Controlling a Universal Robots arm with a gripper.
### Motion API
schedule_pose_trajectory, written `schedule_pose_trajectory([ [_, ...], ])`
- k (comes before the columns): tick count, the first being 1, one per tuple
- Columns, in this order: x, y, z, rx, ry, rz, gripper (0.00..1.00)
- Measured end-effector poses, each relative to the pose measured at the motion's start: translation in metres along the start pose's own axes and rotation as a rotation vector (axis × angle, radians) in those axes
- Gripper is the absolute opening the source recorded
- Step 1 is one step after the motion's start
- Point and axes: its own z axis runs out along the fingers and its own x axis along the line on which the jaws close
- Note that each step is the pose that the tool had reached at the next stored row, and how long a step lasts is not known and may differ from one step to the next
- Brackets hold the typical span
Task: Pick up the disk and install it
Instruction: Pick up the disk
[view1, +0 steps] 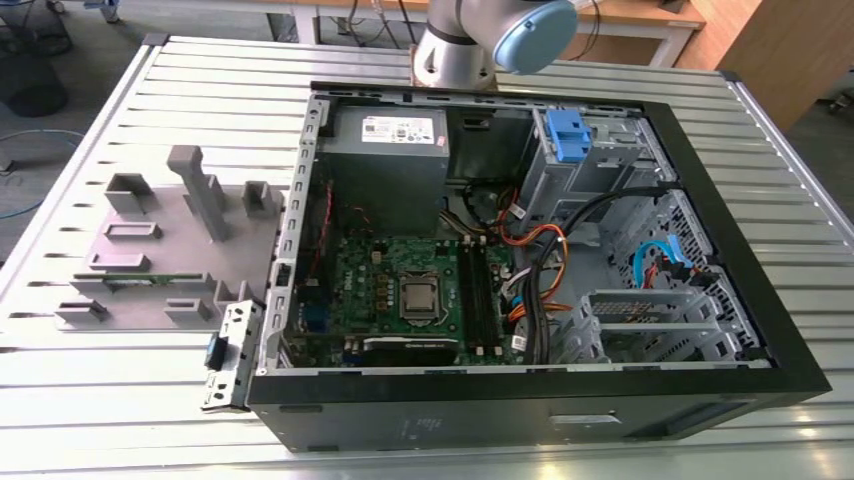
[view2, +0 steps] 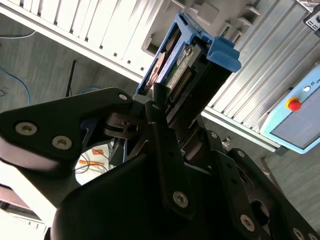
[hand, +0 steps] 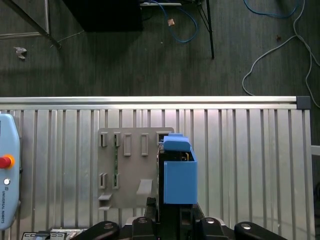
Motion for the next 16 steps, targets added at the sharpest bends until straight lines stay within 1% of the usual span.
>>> schedule_pose_trajectory([
  [3, -0.0001, -0.0047, 0.0005, 0.0001, 0.0000, 0.000, 0.35],
  [5, -0.0001, -0.0091, 0.0009, 0.0001, 0.0000, 0.000, 0.35],
  [10, -0.0004, -0.0225, 0.0019, 0.0001, -0.0001, 0.000, 0.35],
  [16, -0.0007, -0.0411, 0.0027, 0.0002, -0.0001, 0.000, 0.35],
])
